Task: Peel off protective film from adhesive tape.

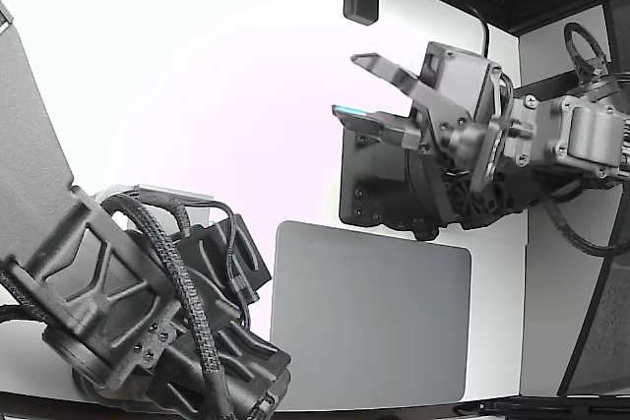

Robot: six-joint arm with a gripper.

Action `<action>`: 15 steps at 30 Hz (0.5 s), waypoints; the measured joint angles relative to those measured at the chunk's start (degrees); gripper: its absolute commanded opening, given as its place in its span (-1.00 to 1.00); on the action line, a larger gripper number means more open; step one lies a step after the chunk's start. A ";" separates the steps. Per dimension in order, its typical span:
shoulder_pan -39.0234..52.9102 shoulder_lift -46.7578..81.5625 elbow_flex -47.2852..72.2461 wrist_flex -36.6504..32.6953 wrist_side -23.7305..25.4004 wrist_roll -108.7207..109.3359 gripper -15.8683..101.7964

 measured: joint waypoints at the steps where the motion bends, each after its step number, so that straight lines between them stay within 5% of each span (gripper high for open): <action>1: -0.88 0.00 0.00 -0.70 -1.32 3.52 0.97; 12: -24.17 0.00 4.92 -1.85 -27.25 19.42 0.97; 15: -29.27 0.00 7.12 -0.53 -30.76 19.34 0.97</action>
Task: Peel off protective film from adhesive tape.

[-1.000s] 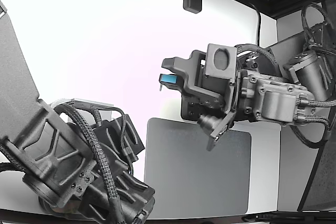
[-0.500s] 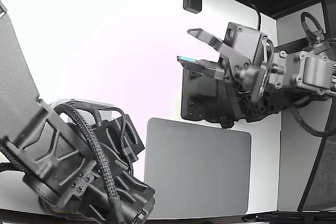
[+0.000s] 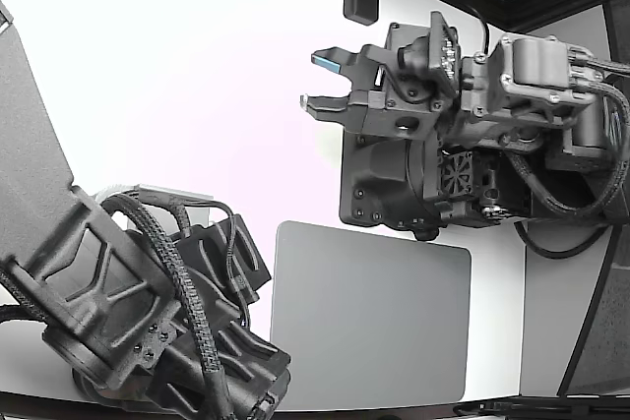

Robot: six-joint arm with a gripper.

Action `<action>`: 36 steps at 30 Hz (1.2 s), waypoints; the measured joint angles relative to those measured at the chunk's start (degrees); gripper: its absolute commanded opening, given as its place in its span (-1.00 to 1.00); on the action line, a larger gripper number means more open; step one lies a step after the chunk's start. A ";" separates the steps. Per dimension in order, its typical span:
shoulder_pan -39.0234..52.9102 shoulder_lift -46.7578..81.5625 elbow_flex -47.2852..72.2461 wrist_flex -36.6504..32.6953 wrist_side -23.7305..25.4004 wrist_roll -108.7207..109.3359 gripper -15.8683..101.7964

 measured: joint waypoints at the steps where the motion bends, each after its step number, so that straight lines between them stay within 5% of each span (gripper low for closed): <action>1: -0.97 0.00 0.88 -0.09 -0.18 0.09 0.95; 14: -1.41 0.09 2.81 -0.88 -3.52 -2.72 0.97; 36: -1.41 0.09 2.81 -0.88 -2.11 -1.67 0.97</action>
